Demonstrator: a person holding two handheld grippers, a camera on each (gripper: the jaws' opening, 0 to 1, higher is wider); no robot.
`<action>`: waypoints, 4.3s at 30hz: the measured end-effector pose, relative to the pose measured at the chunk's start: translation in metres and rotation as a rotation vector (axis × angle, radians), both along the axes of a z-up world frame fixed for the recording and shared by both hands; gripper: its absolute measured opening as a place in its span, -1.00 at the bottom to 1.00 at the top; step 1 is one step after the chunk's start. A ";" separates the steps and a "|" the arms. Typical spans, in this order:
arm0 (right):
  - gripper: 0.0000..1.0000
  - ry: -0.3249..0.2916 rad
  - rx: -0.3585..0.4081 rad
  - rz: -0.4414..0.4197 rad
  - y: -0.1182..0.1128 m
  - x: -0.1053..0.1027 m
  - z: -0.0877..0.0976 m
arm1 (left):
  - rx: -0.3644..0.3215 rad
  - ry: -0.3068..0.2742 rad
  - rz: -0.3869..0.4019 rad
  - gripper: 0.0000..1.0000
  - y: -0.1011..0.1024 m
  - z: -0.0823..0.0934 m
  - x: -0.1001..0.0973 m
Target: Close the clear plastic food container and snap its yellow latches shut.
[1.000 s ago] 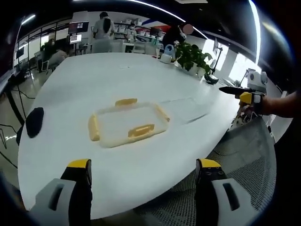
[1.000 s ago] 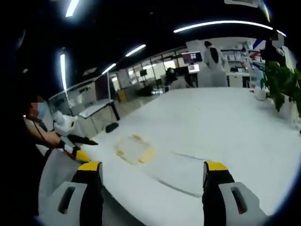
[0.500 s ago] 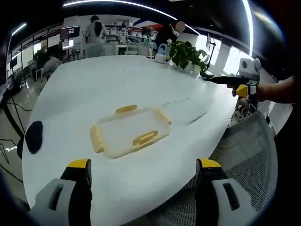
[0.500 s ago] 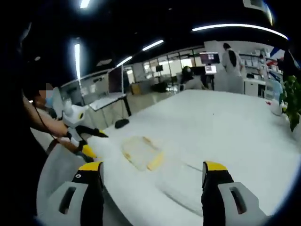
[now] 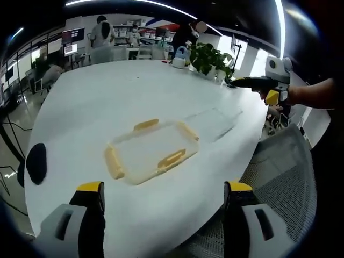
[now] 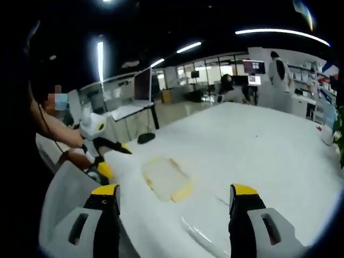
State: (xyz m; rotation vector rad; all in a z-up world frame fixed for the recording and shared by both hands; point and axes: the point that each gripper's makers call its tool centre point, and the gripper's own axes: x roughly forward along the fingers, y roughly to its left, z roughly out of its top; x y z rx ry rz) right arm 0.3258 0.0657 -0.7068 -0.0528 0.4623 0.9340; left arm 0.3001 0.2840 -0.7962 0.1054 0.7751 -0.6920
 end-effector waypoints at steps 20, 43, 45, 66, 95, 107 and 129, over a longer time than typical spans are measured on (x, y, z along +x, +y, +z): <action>0.67 -0.004 -0.054 0.116 0.031 0.012 -0.008 | 0.056 -0.006 -0.108 0.85 0.005 -0.001 0.022; 0.62 -0.009 -0.125 0.215 0.047 0.018 -0.023 | 0.146 0.002 -0.240 0.84 0.009 -0.010 0.035; 0.62 -0.004 -0.125 0.221 0.048 0.019 -0.024 | 0.154 0.004 -0.250 0.84 0.010 -0.011 0.036; 0.62 0.026 -0.189 0.296 0.060 0.025 -0.044 | 0.235 0.037 -0.358 0.86 0.015 -0.031 0.046; 0.55 0.092 -0.331 0.376 0.068 0.036 -0.080 | 0.387 0.069 -0.607 0.81 0.020 -0.048 0.057; 0.55 0.108 -0.380 0.423 0.070 0.039 -0.091 | 0.437 0.068 -0.684 0.81 0.024 -0.054 0.065; 0.54 0.106 -0.515 0.528 0.072 0.045 -0.113 | 0.526 0.072 -0.873 0.73 0.024 -0.063 0.073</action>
